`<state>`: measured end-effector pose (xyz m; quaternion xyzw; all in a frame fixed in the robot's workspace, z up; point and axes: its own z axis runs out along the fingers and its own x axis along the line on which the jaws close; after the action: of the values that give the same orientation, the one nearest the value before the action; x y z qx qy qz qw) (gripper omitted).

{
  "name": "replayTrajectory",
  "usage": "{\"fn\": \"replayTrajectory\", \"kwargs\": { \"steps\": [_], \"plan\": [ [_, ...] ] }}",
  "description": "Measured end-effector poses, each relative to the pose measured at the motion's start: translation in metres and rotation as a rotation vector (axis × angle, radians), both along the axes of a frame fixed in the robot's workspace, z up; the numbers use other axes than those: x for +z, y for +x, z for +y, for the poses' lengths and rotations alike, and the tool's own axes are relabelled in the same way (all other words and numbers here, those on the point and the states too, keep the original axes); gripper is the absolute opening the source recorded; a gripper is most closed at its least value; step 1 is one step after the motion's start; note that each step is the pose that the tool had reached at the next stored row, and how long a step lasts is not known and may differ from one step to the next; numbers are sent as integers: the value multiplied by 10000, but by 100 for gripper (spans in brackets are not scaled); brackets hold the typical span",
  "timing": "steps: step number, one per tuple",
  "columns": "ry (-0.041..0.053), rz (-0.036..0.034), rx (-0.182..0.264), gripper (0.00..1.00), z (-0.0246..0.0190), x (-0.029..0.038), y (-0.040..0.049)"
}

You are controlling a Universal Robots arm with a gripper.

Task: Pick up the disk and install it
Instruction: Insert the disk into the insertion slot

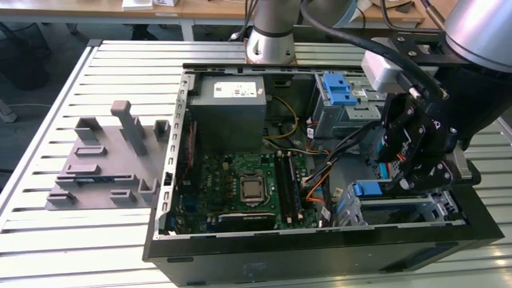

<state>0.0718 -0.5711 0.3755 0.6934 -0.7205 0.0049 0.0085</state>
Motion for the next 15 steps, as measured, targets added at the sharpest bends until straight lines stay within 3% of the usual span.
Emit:
{"fn": "replayTrajectory", "kwargs": {
  "steps": [6,15],
  "plan": [
    [-1,1,0,48,0,-12,0],
    [0,0,0,13,0,-21,0]
  ]
}}
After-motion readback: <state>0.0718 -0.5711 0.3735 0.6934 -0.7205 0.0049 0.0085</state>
